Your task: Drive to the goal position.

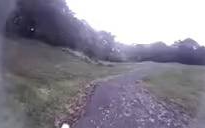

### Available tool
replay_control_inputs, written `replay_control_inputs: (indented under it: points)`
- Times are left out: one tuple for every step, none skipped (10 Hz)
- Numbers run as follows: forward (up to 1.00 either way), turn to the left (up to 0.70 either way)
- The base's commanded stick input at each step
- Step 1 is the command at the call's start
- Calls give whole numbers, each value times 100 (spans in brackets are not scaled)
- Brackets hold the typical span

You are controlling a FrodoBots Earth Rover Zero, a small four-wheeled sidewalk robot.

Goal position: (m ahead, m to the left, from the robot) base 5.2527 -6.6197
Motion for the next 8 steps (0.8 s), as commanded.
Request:
replay_control_inputs:
  points:
    - [70,-23]
    - [70,-32]
    - [70,-35]
    - [70,-35]
    - [70,-21]
    - [70,-1]
    - [70,0]
    - [70,0]
